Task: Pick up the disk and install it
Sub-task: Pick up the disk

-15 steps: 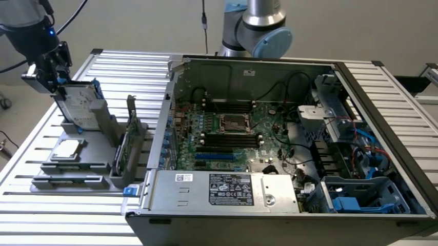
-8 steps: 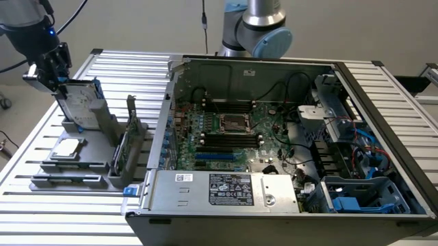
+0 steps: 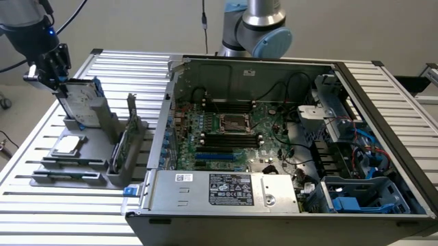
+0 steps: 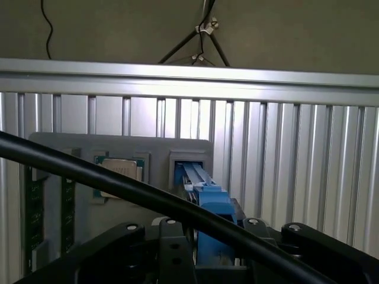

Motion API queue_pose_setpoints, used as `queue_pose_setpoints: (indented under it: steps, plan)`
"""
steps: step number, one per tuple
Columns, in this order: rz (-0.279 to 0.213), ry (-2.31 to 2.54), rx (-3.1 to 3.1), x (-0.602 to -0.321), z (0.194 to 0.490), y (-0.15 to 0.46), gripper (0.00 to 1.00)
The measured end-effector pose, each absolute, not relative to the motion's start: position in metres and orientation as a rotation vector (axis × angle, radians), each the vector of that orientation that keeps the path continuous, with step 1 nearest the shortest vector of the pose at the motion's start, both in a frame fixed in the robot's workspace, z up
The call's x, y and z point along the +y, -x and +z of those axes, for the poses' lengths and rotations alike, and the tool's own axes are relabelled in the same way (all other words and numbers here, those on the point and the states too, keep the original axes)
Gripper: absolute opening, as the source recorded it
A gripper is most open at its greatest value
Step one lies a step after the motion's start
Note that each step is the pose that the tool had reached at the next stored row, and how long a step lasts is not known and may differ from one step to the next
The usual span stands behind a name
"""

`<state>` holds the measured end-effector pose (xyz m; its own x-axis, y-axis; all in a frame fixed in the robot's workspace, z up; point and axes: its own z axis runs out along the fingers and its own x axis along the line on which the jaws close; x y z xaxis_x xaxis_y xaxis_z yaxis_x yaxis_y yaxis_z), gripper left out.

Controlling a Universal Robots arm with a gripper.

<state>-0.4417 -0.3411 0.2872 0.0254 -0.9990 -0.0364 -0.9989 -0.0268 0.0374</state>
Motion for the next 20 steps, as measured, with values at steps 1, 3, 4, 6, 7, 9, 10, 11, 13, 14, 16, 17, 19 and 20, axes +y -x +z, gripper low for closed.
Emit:
queue_pose_setpoints:
  steps: [1,3,4,6,7,9,10,11,13,14,16,17,19,20]
  plan:
    - [-0.082,-2.248,-2.191,-0.3411,0.2871,0.4417,0.36]
    - [-0.082,-2.248,-2.191,-0.3412,0.2872,0.4418,0.34]
    - [-0.082,-2.248,-2.191,-0.3412,0.2872,0.4419,0.34]
    - [-0.082,-2.248,-2.191,-0.3412,0.2872,0.4422,0.34]
    - [-0.082,-2.248,-2.191,-0.3412,0.2872,0.4423,0.34]
    - [-0.082,-2.247,-2.192,-0.3412,0.2871,0.4427,0.34]
    - [-0.082,-2.247,-2.192,-0.3411,0.2871,0.4428,0.34]
    - [-0.082,-2.246,-2.193,-0.3412,0.2871,0.4429,0.34]
    - [-0.082,-2.245,-2.194,-0.3412,0.287,0.443,0.34]
    - [-0.082,-2.244,-2.195,-0.3412,0.2869,0.4431,0.34]
    - [-0.082,-2.241,-2.198,-0.3415,0.2866,0.4432,0.34]
    - [-0.082,-2.24,-2.199,-0.3416,0.2865,0.4431,0.34]
    - [-0.082,-2.237,-2.202,-0.3419,0.2861,0.4432,0.34]
    - [-0.082,-2.235,-2.204,-0.342,0.2859,0.4432,0.34]
